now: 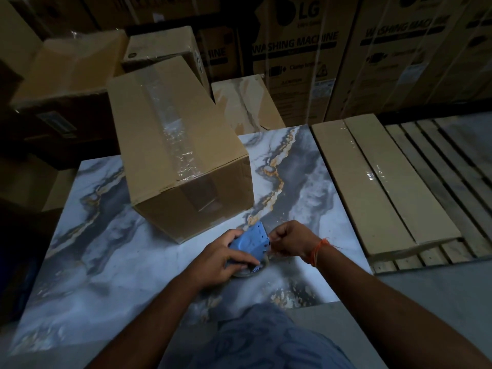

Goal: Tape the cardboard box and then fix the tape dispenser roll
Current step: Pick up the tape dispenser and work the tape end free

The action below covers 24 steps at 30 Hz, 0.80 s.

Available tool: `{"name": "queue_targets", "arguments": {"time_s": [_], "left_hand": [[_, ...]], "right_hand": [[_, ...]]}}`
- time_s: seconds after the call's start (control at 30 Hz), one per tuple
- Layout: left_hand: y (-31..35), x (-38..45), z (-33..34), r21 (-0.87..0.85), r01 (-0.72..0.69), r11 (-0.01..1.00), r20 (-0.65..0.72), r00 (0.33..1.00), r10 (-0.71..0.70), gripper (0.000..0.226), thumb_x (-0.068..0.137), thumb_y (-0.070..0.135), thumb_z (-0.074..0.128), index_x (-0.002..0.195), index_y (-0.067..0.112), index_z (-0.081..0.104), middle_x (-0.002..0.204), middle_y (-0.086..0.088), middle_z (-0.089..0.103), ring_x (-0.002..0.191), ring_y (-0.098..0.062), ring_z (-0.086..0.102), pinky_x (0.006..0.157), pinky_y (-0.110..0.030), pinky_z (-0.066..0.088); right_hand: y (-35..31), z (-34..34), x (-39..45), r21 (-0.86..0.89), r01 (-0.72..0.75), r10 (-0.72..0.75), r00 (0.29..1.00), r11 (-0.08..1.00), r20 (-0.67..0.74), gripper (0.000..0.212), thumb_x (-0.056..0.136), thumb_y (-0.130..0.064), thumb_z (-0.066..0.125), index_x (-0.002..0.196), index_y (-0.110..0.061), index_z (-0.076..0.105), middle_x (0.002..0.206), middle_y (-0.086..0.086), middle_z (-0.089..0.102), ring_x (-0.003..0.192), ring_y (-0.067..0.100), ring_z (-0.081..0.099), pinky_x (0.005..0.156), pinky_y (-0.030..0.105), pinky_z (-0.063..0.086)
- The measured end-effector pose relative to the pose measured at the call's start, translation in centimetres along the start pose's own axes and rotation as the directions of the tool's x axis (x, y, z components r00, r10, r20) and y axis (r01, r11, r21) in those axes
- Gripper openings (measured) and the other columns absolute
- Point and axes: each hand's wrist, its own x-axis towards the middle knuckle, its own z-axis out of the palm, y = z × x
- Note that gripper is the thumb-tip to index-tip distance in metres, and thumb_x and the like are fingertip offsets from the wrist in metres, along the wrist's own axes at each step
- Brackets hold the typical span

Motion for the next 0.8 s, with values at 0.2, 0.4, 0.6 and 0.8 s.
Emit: {"name": "queue_targets", "arguments": {"time_s": [0.2, 0.4, 0.6, 0.8], "left_hand": [[-0.6, -0.4, -0.2, 0.197, -0.052, 0.979, 0.143, 0.989, 0.024, 0.026, 0.093, 0.042, 0.067, 0.118, 0.051, 0.07, 0.146, -0.004, 0.046, 0.127, -0.022, 0.052, 0.107, -0.032, 0.046], [-0.3, 0.6, -1.9, 0.272, -0.096, 0.957, 0.193, 0.98, 0.043, 0.025, 0.095, 0.045, 0.064, 0.118, 0.051, 0.067, 0.152, -0.002, 0.039, 0.129, -0.024, 0.048, 0.107, -0.034, 0.044], [0.4, 1.0, -3.7, 0.326, -0.171, 0.93, 0.222, 0.97, 0.101, 0.025, 0.096, 0.05, 0.055, 0.119, 0.051, 0.067, 0.151, -0.001, 0.038, 0.127, -0.023, 0.049, 0.102, -0.031, 0.044], [0.4, 0.1, -4.9, 0.394, -0.146, 0.908, 0.32, 0.947, 0.014, 0.026, 0.095, 0.043, 0.062, 0.119, 0.051, 0.066, 0.151, 0.002, 0.038, 0.129, -0.023, 0.046, 0.099, -0.027, 0.038]], "right_hand": [[-1.2, -0.4, -0.5, -0.091, 0.092, -0.098, 0.993, 0.992, -0.064, 0.021, 0.078, 0.01, 0.067, 0.073, -0.007, 0.078, 0.063, 0.006, 0.071, 0.056, 0.012, 0.065, 0.059, 0.024, 0.058], [-2.2, -1.7, -1.0, -0.063, 0.163, -0.166, 0.985, 0.985, -0.054, 0.01, 0.079, 0.007, 0.072, 0.086, 0.002, 0.078, 0.079, 0.023, 0.075, 0.067, 0.019, 0.067, 0.069, 0.029, 0.061], [-2.5, -2.5, -1.8, 0.057, 0.157, -0.155, 0.987, 0.986, -0.038, 0.01, 0.079, 0.007, 0.074, 0.089, 0.008, 0.075, 0.073, 0.018, 0.069, 0.062, 0.017, 0.063, 0.065, 0.026, 0.058], [-2.0, -6.0, -2.9, 0.15, 0.149, -0.136, 0.986, 0.977, -0.094, 0.018, 0.077, 0.015, 0.072, 0.076, -0.003, 0.074, 0.061, 0.005, 0.071, 0.057, 0.012, 0.066, 0.062, 0.021, 0.061]]}}
